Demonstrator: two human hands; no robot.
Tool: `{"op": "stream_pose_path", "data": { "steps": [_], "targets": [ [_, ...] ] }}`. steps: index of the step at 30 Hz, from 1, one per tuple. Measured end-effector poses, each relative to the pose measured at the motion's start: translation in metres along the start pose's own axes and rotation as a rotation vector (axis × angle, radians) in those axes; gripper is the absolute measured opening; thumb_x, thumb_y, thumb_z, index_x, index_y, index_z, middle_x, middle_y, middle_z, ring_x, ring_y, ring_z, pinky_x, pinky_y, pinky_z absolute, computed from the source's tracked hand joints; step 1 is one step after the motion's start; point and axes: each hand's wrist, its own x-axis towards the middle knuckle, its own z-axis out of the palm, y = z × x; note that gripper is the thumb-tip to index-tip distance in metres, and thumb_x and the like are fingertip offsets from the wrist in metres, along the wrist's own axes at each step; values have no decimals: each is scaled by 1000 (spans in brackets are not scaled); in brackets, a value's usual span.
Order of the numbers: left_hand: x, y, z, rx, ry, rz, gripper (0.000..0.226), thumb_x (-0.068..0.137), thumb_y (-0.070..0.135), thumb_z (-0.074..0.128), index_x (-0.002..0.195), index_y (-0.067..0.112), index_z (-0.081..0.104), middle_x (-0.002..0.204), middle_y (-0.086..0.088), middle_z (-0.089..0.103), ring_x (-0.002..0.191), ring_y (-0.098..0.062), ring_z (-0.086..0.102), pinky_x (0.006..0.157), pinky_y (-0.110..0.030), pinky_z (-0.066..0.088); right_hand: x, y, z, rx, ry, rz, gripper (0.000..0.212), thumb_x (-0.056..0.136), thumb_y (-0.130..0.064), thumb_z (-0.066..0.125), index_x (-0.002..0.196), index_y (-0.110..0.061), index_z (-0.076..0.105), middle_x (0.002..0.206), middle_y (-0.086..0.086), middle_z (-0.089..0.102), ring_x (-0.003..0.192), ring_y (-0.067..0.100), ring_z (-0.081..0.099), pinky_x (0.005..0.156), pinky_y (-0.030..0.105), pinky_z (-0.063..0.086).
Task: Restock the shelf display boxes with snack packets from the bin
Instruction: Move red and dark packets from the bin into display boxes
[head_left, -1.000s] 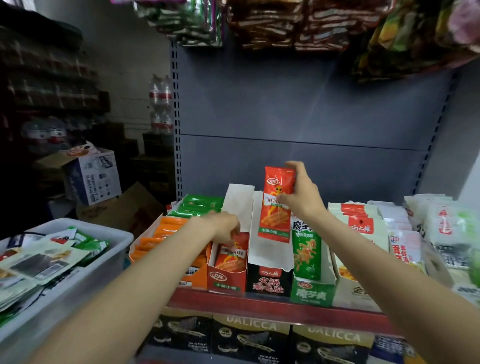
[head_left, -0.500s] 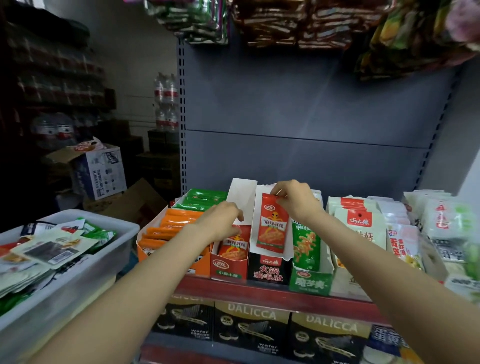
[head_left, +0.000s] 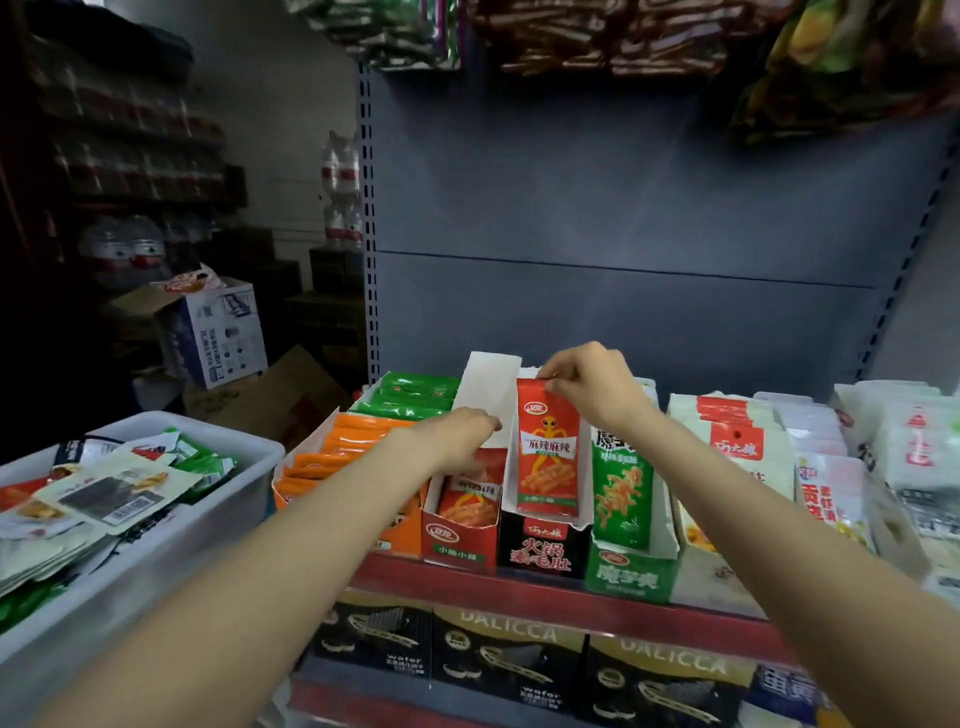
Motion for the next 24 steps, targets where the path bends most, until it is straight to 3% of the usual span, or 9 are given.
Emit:
{"op": "stream_pose_path", "data": {
  "steps": [4, 7, 10, 14, 19, 24],
  "targets": [
    [35, -6, -11, 102, -271, -17, 70, 72, 34, 79, 128, 7, 46, 126, -10, 56, 112, -29, 55, 93, -41, 48, 39, -7, -10, -15, -64, -9, 21, 90, -6, 54, 102, -12, 71, 100, 4, 71, 95, 16, 64, 68, 12, 40],
    [45, 2, -19, 147, -414, -23, 71, 74, 34, 78, 132, 9, 46, 131, -7, 54, 116, -29, 54, 95, -40, 47, 55, -11, -19, -20, -137, 8, 23, 89, -4, 54, 101, -12, 72, 99, 3, 71, 93, 15, 64, 56, 2, 35],
    [49, 3, -18, 98, -480, -46, 70, 78, 30, 74, 137, 14, 41, 135, -5, 52, 120, -27, 52, 94, -35, 46, 61, -12, -30, 19, -190, 77, 20, 91, -6, 55, 101, -11, 71, 101, 4, 70, 91, 14, 63, 67, 13, 41],
    [50, 10, -14, 54, -468, -95, 64, 83, 23, 69, 138, 8, 39, 134, -10, 48, 120, -29, 52, 96, -37, 47, 58, -9, -39, 73, -232, 156, 16, 92, -10, 55, 98, -11, 70, 98, 4, 70, 87, 12, 62, 74, 19, 46],
    [49, 6, -24, 6, -392, -58, 52, 82, 12, 69, 130, 6, 49, 126, -14, 46, 118, -31, 48, 95, -38, 45, 57, -6, -47, 137, -255, 218, 15, 93, -10, 54, 94, -13, 69, 94, 1, 70, 81, 7, 60, 66, 12, 42],
    [31, -3, -57, -185, -242, -28, 30, 83, 12, 67, 111, 5, 61, 113, -10, 57, 102, -26, 57, 79, -29, 44, 56, -9, -65, 186, -256, 227, 15, 93, -10, 54, 94, -12, 69, 94, -1, 69, 84, 6, 61, 65, 5, 42]
  ]
}}
